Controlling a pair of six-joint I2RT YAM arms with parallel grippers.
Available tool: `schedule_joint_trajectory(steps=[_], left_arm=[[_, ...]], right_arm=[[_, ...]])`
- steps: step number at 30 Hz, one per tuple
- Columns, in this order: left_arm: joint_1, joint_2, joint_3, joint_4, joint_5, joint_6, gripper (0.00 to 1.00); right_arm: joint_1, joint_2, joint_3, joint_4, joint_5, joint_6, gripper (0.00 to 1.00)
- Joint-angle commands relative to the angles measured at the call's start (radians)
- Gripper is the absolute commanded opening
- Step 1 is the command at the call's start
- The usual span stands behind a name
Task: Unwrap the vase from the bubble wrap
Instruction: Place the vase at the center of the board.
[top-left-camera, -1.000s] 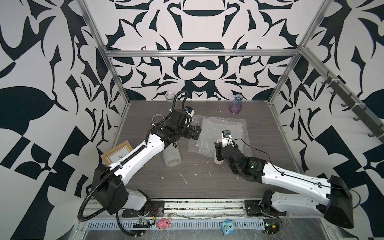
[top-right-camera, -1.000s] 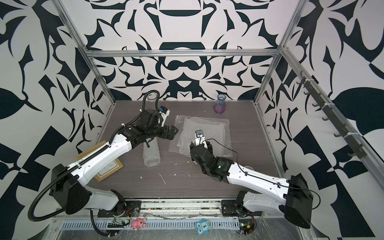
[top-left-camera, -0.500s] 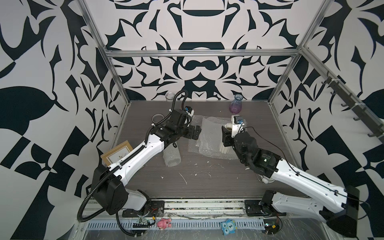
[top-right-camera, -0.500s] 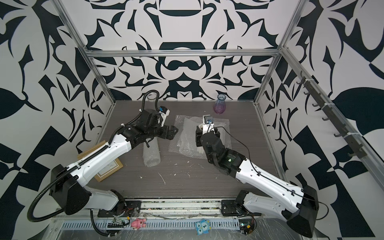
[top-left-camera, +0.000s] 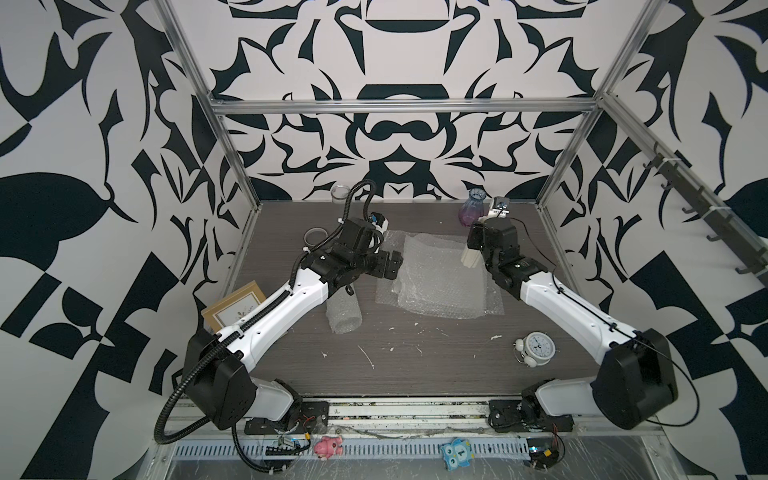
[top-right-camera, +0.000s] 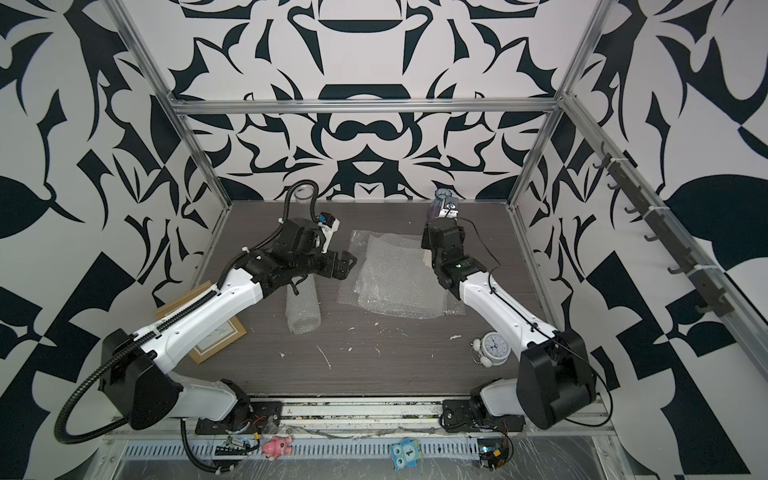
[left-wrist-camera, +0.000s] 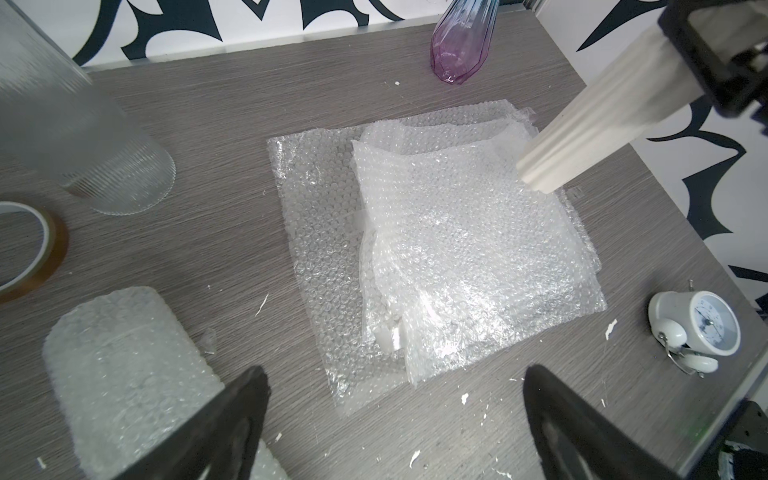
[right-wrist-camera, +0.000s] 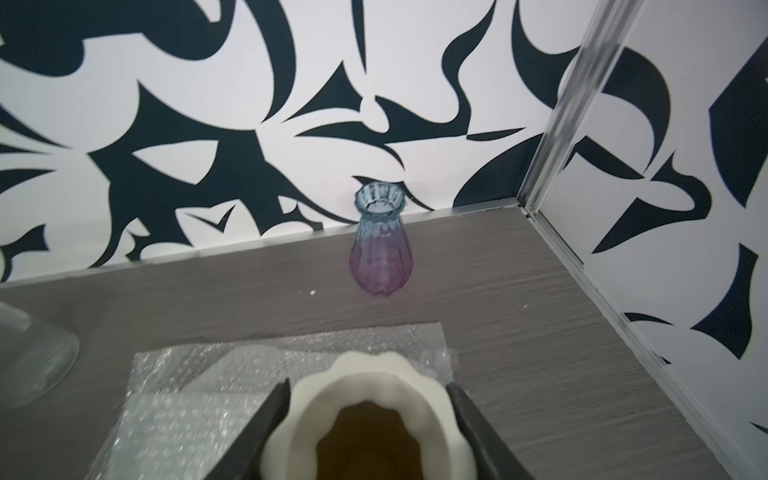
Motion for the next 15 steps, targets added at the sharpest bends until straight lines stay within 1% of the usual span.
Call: schedule_joint_trajectory(steps=[1,4,8,12,15], left_arm=[[-0.001,-0.004,-0.006,0.011,0.016,-0.012,0.99],[-0.001,0.0,-0.002,0.012,0.021,-0.015,0.99],[-0.001,0.001,0.0,0.01,0.026,-0.014,0.99],[-0.001,-0.004,0.0,0.009,0.028,-0.014,0.99],[0.0,-0.006,0.0,0.01,0.029,-0.014,0.99]], right_arm=[[-0.065,0.022,0.091,0.206,-0.009,0.003,0.25],[-0.127,0.099,0.113,0.274,-0.004,0.01,0.24],[-0.197,0.203,0.17,0.341,-0.028,0.007,0.23],[-0.225,0.306,0.256,0.399,-0.025,-0.041,0.23],[-0.245,0.377,0.324,0.414,-0.023,-0.043,0.22]])
